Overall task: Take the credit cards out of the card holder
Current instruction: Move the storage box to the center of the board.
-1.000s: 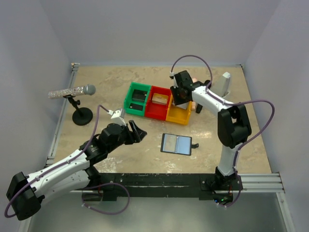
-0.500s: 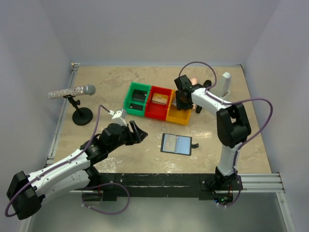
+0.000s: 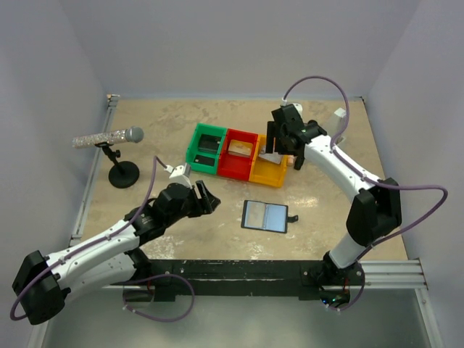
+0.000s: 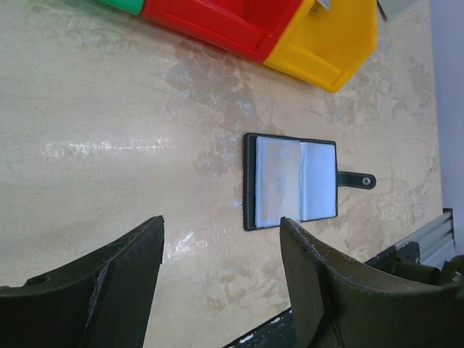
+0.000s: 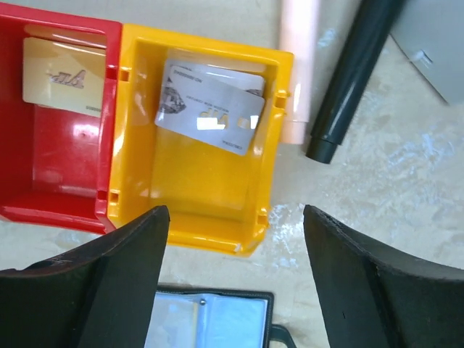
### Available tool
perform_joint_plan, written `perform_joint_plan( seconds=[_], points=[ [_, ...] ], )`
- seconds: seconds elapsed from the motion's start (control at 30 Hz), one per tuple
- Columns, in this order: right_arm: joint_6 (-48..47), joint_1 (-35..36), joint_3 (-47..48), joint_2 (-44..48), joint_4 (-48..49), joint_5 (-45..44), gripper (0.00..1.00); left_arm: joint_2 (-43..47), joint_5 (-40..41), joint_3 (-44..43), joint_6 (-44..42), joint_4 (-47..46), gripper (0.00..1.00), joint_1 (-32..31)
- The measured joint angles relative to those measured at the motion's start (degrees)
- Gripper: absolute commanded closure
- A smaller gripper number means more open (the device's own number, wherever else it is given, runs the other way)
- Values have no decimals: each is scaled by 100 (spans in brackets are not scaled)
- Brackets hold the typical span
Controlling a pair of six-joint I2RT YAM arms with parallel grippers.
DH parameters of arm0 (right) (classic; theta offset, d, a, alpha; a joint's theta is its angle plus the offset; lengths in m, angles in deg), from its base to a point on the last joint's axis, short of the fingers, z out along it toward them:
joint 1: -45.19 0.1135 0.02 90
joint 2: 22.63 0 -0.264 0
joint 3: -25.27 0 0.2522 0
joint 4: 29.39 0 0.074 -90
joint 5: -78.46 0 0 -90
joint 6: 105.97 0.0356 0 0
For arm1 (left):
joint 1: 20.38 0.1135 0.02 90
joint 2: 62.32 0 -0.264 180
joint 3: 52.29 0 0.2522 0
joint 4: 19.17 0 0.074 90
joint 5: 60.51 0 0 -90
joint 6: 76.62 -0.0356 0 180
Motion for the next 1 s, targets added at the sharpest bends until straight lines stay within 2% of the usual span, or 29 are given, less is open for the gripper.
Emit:
perform_joint_plan(
  seconds=[0.23, 0.57, 0.9, 1.0],
  points=[
    [160, -13, -199, -33, -387, 35, 28, -557, 286, -623, -111, 372, 32, 0],
    [505, -81, -682, -461, -417, 476, 47, -555, 291, -638, -105, 422, 33, 0],
    [608, -356, -815, -813, -348, 881, 75, -509, 310, -623, -81, 503, 33, 0],
    [614, -380, -809, -861, -323, 979, 87, -511, 308, -599, -81, 516, 33, 0]
  ],
)
